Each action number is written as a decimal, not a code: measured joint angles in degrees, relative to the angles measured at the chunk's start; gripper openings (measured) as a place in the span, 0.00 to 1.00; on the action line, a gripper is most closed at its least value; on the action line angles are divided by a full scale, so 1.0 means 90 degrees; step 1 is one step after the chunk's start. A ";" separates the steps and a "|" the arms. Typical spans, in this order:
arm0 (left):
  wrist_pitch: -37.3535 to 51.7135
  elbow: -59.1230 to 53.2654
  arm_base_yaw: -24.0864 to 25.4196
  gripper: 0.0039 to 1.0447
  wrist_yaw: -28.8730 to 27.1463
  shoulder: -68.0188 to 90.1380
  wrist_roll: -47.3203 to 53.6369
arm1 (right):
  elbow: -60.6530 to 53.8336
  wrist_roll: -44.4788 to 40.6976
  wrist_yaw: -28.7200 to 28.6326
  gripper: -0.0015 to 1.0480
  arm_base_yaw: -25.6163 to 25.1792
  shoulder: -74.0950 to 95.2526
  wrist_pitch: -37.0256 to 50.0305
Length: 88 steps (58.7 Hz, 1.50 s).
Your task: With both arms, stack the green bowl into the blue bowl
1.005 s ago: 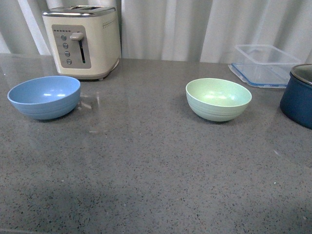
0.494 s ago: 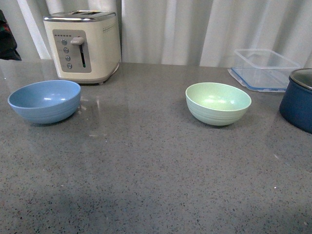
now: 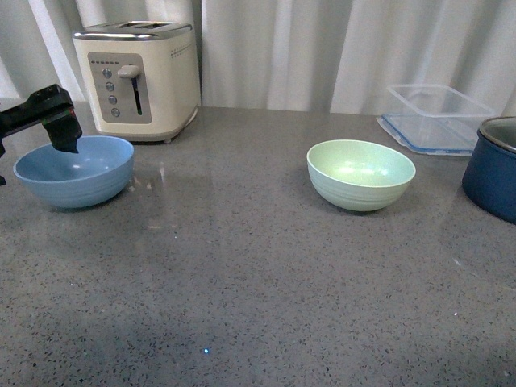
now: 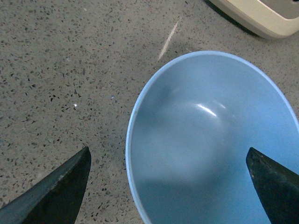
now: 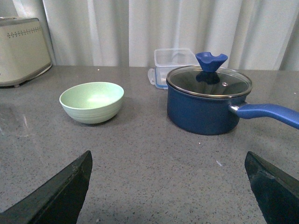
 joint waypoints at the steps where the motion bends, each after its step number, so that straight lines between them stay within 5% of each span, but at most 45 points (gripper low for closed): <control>1: -0.0002 0.0027 -0.0010 0.94 0.0000 0.0036 -0.0002 | 0.0000 0.0000 0.0000 0.90 0.0000 0.0000 0.0000; 9: -0.0019 0.0095 -0.0056 0.92 -0.0046 0.0194 -0.0022 | 0.0000 0.0000 0.0002 0.90 0.0000 0.0000 0.0000; 45: -0.0090 0.0175 -0.0124 0.03 0.0073 0.0282 -0.0170 | 0.0000 0.0000 0.0000 0.90 0.0000 0.0000 0.0000; 61: -0.0085 0.0175 -0.0333 0.03 0.0219 0.0078 -0.0260 | 0.0000 0.0000 0.0002 0.90 0.0000 0.0000 0.0000; 88: -0.0223 0.0942 -0.1430 0.03 0.0289 0.0274 -0.0525 | 0.0000 0.0000 0.0002 0.90 0.0000 0.0000 0.0000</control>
